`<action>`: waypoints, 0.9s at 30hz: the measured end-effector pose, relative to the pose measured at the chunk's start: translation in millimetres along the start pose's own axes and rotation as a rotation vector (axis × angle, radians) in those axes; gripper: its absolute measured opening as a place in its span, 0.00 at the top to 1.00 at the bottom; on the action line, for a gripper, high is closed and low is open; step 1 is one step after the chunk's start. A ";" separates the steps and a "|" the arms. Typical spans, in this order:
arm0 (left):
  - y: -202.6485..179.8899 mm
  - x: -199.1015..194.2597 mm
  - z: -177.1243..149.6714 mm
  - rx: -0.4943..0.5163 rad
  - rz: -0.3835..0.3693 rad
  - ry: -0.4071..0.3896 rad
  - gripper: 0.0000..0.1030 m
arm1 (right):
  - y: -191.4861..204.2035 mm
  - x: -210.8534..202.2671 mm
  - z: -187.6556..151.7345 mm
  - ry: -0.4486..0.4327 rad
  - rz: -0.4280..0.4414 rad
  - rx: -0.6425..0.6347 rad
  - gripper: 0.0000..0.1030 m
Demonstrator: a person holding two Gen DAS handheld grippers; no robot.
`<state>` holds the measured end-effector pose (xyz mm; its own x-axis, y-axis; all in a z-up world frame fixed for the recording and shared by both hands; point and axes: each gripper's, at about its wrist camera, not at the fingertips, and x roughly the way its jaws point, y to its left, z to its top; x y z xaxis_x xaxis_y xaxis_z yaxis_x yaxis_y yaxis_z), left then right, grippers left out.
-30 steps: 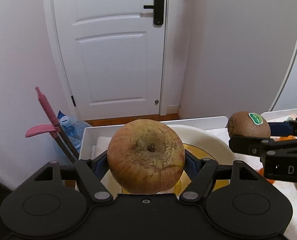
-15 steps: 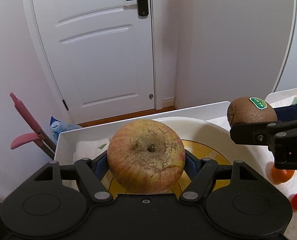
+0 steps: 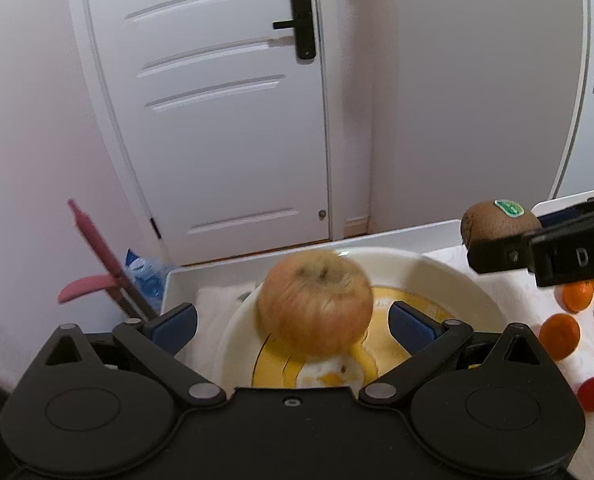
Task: Organize fruits
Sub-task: 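Carry the apple and kiwi over the duck plate with both tools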
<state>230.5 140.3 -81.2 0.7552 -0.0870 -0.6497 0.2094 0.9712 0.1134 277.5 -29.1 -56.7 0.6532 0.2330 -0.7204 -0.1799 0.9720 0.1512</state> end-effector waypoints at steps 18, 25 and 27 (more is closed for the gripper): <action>33.2 -33.2 -20.5 -0.181 0.083 0.042 0.00 | 44.9 38.3 -23.6 0.011 0.031 -0.309 0.25; 31.1 -35.7 -20.8 -0.176 0.073 0.041 0.00 | 57.6 45.8 -30.7 -0.001 -0.012 -0.410 0.24; 30.1 -36.3 -21.2 -0.171 0.071 0.041 0.00 | 61.4 44.3 -32.9 -0.021 -0.039 -0.441 0.17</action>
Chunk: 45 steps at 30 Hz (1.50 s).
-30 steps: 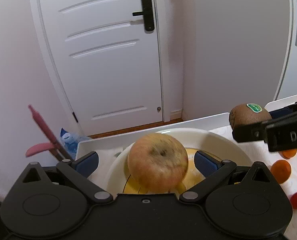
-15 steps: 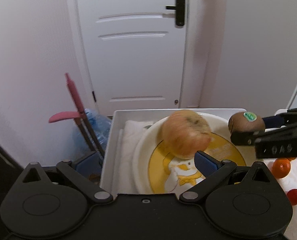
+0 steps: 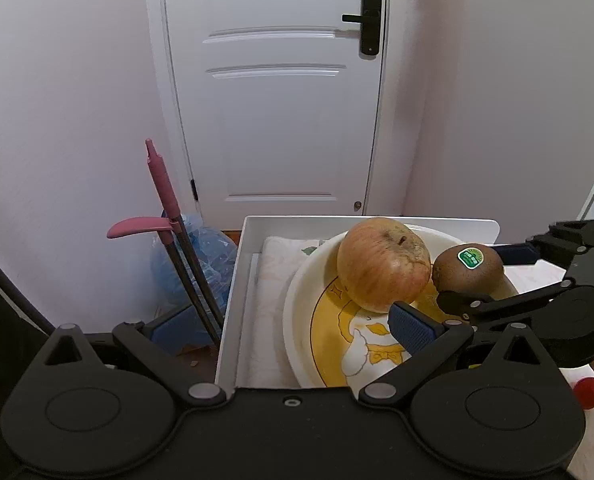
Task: Organize fruits
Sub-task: 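Open both tools to release apple and kiwi onto the plate, then grasp the red tomato with the left tool while the right tool grasps the orange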
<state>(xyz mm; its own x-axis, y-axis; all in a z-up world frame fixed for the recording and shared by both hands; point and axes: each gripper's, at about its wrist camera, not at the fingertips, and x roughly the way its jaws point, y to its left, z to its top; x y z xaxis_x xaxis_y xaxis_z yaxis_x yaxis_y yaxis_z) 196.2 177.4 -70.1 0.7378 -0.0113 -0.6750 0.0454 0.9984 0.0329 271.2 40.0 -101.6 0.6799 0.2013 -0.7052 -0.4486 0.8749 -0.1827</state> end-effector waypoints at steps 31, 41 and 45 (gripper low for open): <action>-37.0 -69.0 5.8 0.008 -0.030 -0.021 0.00 | -45.0 -163.1 -34.2 -0.044 -0.096 0.408 0.00; -86.0 -105.1 -10.1 0.027 -0.105 -0.029 0.00 | -92.1 -219.8 -102.6 -0.038 -0.159 0.461 0.00; -112.9 -112.2 -21.0 0.016 -0.087 -0.021 0.00 | -114.6 -227.6 -126.8 -0.030 -0.158 0.458 0.00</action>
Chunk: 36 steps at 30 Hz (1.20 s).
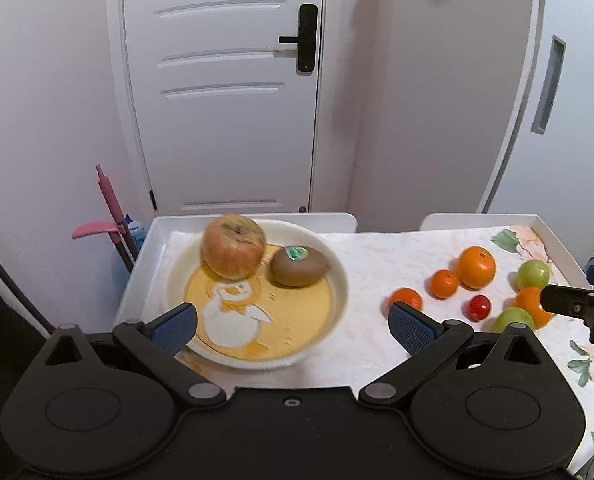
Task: Organize fruits
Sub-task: 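Grasp the red tomato with the left tool while the right tool grasps the orange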
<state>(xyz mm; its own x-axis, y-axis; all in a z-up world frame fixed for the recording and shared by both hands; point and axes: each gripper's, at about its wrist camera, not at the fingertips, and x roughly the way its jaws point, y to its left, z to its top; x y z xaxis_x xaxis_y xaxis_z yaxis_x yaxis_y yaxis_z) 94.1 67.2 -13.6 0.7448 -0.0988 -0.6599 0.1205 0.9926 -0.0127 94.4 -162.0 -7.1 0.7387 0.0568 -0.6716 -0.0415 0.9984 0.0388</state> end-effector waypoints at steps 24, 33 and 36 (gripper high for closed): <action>-128.1 70.3 -56.5 0.003 0.071 0.054 0.19 | -115.9 66.2 -54.6 0.062 0.120 -0.061 0.04; -140.4 99.3 -68.7 0.003 0.104 0.081 0.40 | -124.1 87.9 -58.5 0.056 0.156 -0.061 0.07; -142.3 102.5 -68.9 0.003 0.107 0.075 0.43 | -124.4 91.9 -59.3 0.060 0.167 -0.060 0.09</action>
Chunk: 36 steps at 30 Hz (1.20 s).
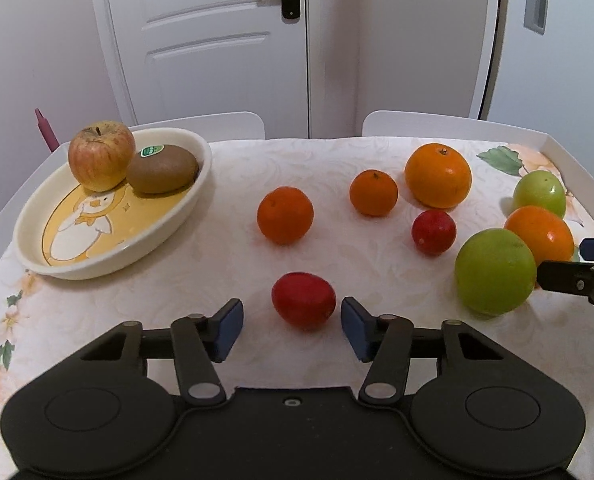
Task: Organize fruits
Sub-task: 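Grasp the red tomato with the left tool while the right tool grasps the orange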
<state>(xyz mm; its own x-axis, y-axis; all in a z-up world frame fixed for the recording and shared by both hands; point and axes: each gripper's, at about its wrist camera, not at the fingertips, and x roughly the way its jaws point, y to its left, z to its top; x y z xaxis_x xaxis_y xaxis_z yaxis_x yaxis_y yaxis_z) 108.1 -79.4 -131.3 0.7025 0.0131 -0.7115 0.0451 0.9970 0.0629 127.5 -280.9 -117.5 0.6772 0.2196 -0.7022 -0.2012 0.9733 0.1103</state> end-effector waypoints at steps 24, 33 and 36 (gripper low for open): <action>-6.1 -0.4 1.0 0.016 -0.013 -0.006 0.63 | 3.5 14.1 9.5 -0.017 0.068 -0.004 0.24; -5.9 -8.7 2.0 0.019 -0.018 -0.021 0.63 | 5.2 8.0 12.7 -0.027 0.060 0.014 0.26; -5.8 -14.8 3.4 0.020 -0.025 -0.029 0.63 | 5.0 0.7 15.9 -0.034 0.070 0.045 0.26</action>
<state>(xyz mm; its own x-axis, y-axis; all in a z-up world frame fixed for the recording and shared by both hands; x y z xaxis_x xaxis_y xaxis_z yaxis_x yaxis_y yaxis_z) 99.9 -85.7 -118.7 0.7216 -0.0142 -0.6921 0.0771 0.9952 0.0599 138.2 -274.8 -106.3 0.6862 0.2886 -0.6677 -0.2175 0.9573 0.1903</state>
